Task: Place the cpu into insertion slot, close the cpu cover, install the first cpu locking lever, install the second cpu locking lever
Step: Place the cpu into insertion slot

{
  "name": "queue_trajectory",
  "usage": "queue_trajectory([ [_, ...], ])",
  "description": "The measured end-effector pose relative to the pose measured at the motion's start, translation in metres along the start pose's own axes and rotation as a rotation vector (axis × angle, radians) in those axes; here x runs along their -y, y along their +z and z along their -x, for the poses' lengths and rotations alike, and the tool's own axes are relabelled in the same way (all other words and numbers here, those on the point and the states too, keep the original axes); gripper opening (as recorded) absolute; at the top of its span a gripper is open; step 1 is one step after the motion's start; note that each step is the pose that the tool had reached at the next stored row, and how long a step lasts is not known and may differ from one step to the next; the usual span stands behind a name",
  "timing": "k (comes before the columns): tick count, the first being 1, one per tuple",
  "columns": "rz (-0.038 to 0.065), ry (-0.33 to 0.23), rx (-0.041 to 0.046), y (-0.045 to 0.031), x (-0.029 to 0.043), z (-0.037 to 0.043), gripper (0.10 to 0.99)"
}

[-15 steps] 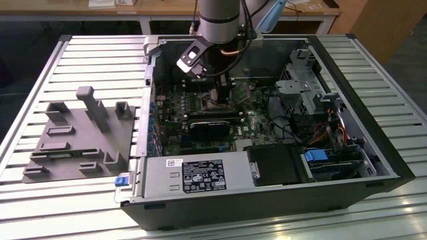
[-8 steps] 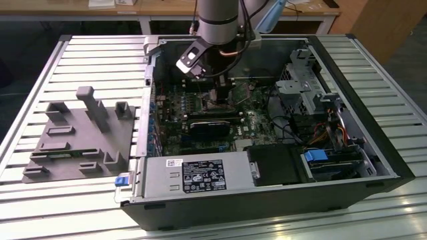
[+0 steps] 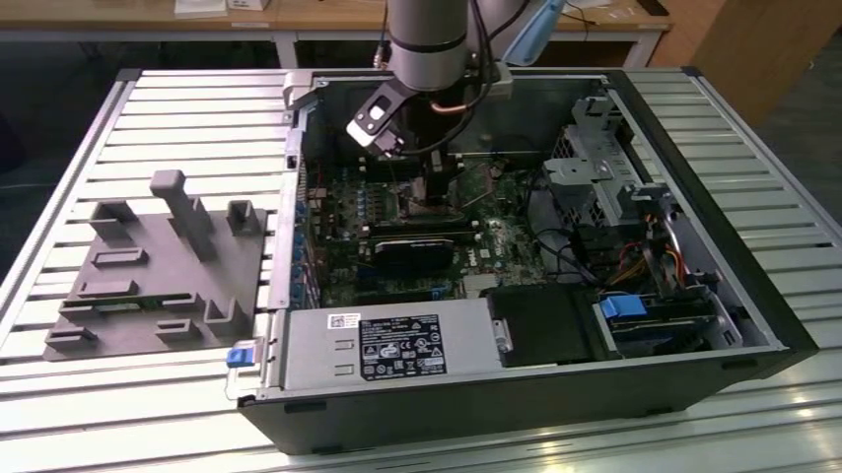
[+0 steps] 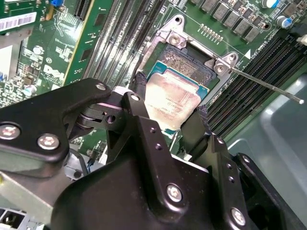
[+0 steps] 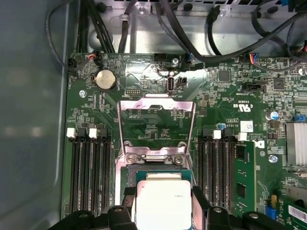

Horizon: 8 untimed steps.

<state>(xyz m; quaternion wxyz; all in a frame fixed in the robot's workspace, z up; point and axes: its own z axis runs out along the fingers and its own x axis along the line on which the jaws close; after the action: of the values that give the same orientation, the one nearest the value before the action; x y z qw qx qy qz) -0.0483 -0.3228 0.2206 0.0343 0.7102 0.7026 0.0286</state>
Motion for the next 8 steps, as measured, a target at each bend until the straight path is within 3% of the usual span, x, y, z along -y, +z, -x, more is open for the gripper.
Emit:
queue_trajectory([
  [8,0.0,0.0,0.0002,0.0067,0.0018,-0.0029,0.541],
])
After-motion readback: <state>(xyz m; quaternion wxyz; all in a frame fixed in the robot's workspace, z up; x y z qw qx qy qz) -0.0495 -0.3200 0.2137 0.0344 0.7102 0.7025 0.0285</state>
